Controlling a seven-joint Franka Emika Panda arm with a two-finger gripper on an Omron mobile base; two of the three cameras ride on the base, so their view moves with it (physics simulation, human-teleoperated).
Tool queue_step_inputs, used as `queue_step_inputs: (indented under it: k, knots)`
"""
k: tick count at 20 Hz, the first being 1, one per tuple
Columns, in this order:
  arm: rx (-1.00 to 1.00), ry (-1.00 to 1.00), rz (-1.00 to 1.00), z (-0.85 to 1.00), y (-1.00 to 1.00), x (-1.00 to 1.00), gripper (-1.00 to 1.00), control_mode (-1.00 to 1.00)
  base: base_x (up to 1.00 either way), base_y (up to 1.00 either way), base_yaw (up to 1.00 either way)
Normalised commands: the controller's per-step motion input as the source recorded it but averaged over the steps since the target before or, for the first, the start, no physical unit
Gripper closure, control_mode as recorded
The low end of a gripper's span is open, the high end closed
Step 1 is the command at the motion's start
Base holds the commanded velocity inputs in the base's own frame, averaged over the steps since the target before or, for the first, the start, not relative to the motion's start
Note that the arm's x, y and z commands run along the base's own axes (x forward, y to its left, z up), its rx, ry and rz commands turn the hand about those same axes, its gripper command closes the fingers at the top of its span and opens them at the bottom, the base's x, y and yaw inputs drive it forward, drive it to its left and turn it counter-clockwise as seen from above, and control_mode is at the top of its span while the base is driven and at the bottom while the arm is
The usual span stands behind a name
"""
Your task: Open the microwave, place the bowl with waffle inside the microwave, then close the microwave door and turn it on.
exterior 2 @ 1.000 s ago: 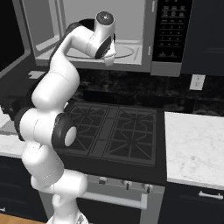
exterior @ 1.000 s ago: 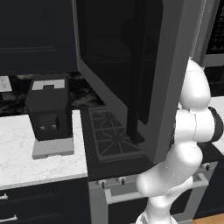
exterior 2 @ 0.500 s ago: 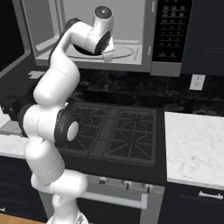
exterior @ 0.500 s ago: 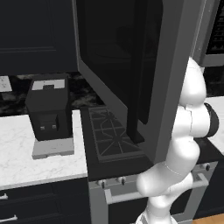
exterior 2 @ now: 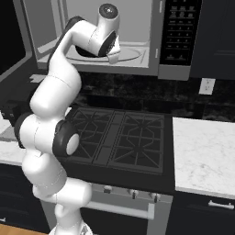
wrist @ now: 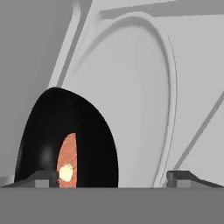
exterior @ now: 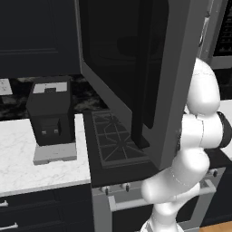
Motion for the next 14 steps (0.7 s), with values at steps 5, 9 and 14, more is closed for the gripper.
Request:
queue_step_inputs:
  k: [5,9,14]
  knots:
    - [0.01,0.0,-0.04,0.0,-0.2,-1.0,-1.0,-1.0,0.0,0.0,0.0]
    - [0.0,0.0,0.0,0.0,-0.24,-1.0,-1.0,-1.0,0.0,0.0,0.0]
    - [0.07,-0.01,0.0,0.0,-0.09,-1.0,-1.0,-1.0,0.0,0.0,0.0]
